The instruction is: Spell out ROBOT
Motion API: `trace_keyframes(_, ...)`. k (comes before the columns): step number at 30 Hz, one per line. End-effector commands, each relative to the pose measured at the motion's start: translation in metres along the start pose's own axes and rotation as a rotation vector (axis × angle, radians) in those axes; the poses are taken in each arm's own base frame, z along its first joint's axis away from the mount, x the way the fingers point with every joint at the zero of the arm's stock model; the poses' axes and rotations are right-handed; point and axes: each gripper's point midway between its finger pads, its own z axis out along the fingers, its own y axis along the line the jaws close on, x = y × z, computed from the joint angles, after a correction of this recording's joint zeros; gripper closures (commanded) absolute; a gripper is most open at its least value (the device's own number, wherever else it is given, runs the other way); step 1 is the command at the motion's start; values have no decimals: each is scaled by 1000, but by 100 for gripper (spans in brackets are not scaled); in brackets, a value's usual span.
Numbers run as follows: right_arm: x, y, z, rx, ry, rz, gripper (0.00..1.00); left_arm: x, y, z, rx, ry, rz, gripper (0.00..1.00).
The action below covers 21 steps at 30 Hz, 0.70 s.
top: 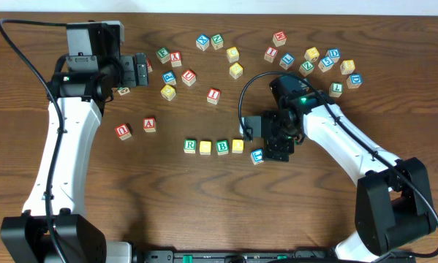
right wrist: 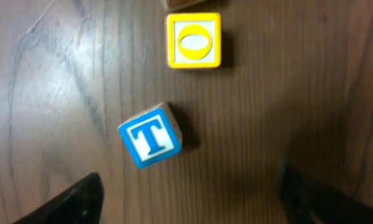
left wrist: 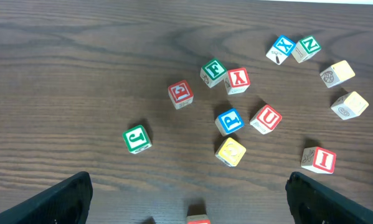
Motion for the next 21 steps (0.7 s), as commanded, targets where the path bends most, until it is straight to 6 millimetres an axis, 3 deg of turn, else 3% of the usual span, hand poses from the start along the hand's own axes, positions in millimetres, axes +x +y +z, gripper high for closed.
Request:
trace_keyframes(1,-6,0,-2,-14,-39,-56,22,-8,-3,-9,12,-28,7,2)
trace_keyframes(12,-3,12,9,-50,-61,-106,29,-8,-3,-9,12,-28,7,2)
trace_keyframes(17,-6,19,8,-78,-87,-139,47,-8,-3,-9,12,-28,7,2)
trace_keyframes(21,-7,22,9,-87,-99,-158,48,-8,-3,-9,12,-28,7,2)
